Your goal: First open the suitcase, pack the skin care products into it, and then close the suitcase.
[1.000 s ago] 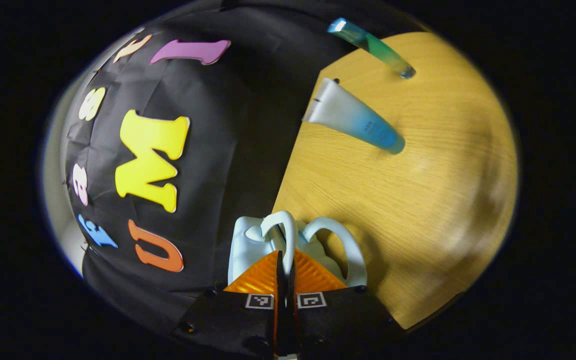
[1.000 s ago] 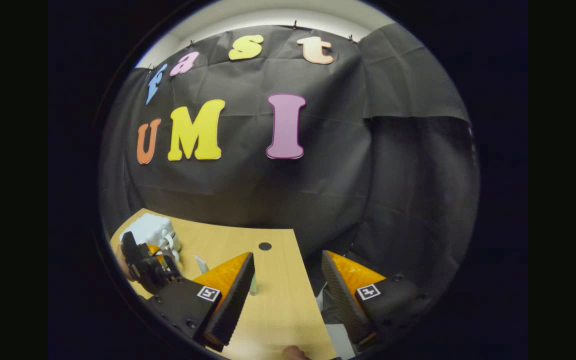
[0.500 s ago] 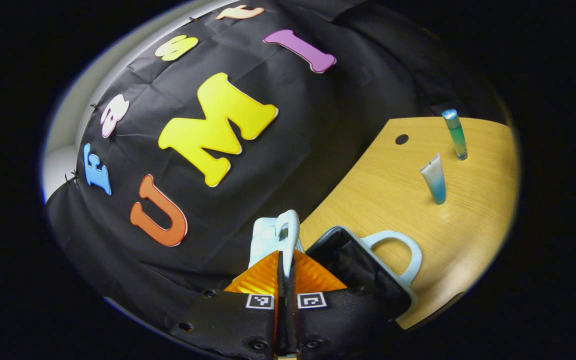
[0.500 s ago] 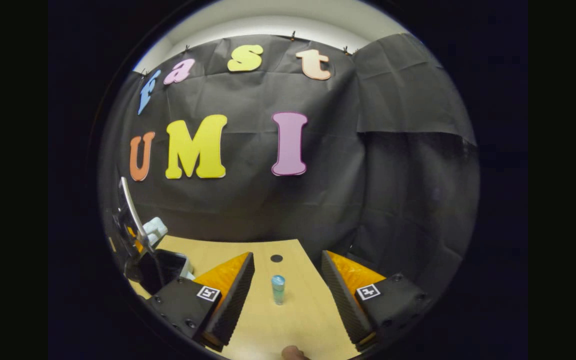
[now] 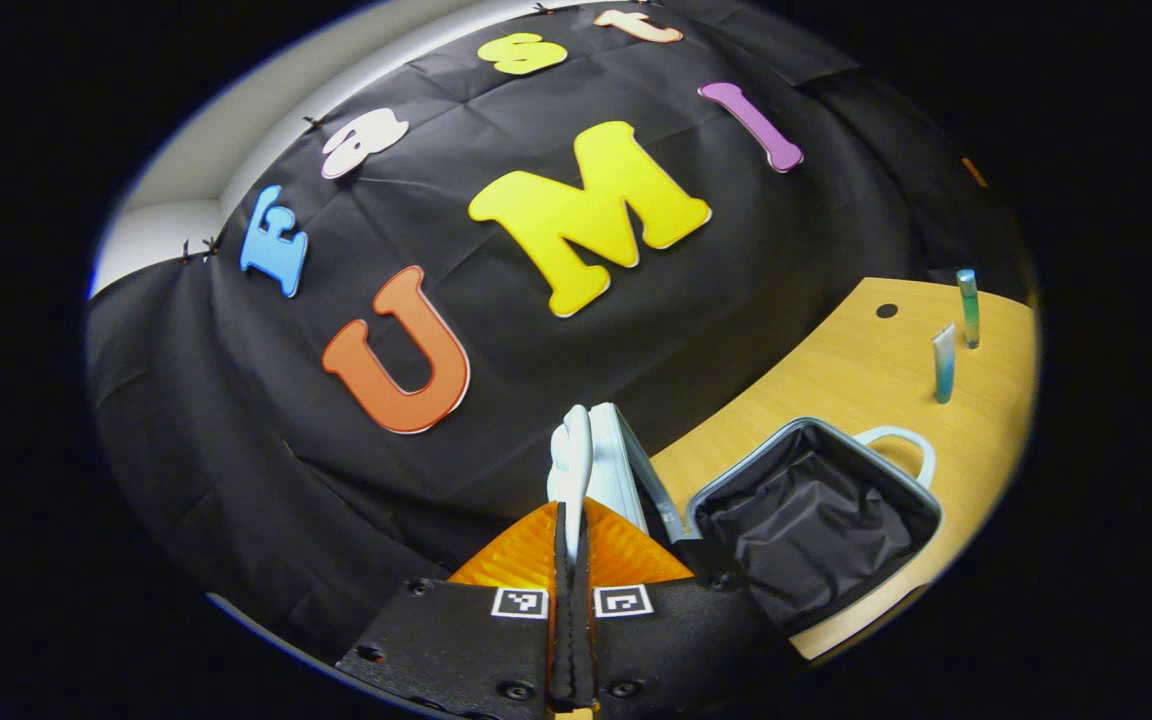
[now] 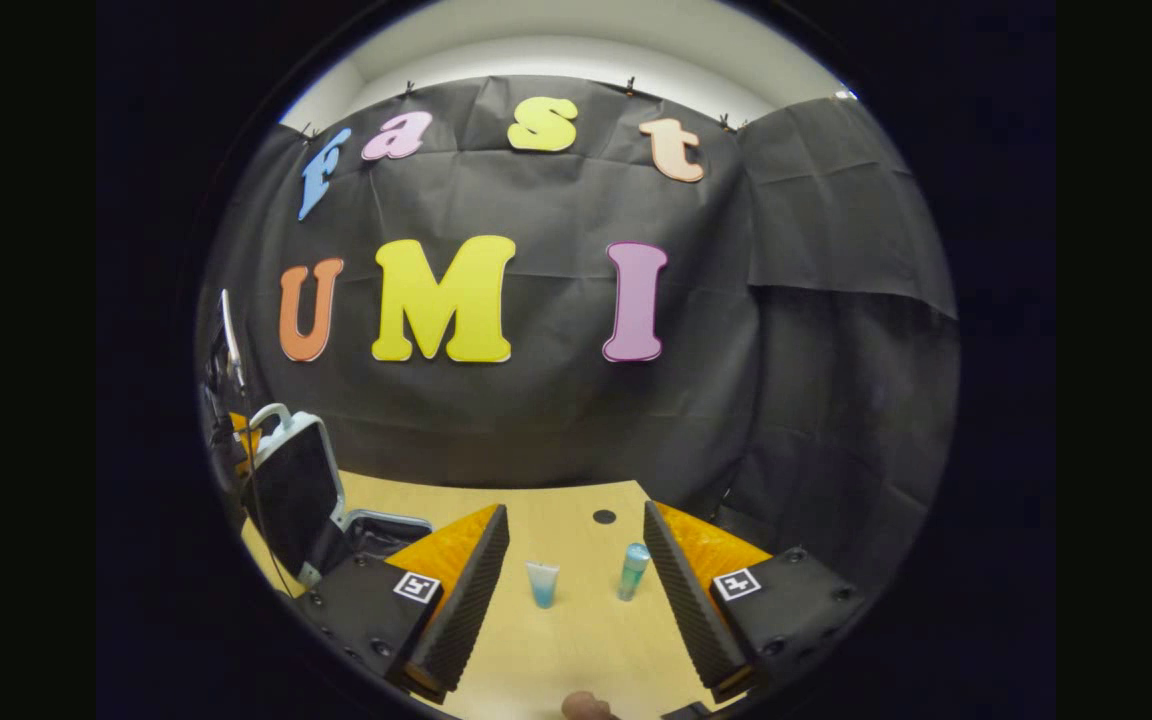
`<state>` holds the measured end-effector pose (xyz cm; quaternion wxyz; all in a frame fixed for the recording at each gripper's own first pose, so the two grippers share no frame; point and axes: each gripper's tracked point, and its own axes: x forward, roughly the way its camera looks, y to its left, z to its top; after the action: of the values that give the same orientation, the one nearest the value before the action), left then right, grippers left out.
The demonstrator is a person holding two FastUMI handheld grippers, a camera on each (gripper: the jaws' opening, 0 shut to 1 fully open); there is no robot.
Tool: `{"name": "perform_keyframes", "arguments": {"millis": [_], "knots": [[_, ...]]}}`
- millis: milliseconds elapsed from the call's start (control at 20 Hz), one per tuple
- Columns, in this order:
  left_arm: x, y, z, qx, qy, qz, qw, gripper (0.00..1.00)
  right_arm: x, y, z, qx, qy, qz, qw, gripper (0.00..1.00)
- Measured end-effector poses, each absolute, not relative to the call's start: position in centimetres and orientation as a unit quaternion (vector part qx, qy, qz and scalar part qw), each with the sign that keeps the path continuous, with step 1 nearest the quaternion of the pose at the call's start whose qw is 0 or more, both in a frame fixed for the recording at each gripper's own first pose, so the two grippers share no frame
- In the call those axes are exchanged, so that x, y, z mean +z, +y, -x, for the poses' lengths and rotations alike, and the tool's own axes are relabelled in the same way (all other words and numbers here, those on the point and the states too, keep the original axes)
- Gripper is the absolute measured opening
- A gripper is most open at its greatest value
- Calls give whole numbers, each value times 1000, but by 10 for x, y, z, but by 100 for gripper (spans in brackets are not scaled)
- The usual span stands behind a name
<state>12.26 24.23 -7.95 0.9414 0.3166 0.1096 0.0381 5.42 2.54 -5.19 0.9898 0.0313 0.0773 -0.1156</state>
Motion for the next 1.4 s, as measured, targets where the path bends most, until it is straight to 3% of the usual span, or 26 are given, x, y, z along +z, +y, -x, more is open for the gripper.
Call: {"name": "perform_keyframes", "arguments": {"millis": [250,600,900,1100,1350,1400], "knots": [[-112,334,-132,79,119,-330,933,3,-42,57,-45,-114,76,-28,990,80],[-165,407,-139,96,150,-295,939,3,-38,68,-31,-111,82,9,990,80],[-267,462,-132,94,231,-217,944,3,-44,64,-23,-119,93,27,988,80],[-315,469,-123,76,258,-105,957,3,-41,67,-24,-122,94,49,987,80],[-332,471,-122,79,258,-52,962,13,-39,71,-29,-107,87,68,988,80],[-329,477,-122,93,255,-58,961,20,-41,75,-30,-100,87,67,989,80]]}}
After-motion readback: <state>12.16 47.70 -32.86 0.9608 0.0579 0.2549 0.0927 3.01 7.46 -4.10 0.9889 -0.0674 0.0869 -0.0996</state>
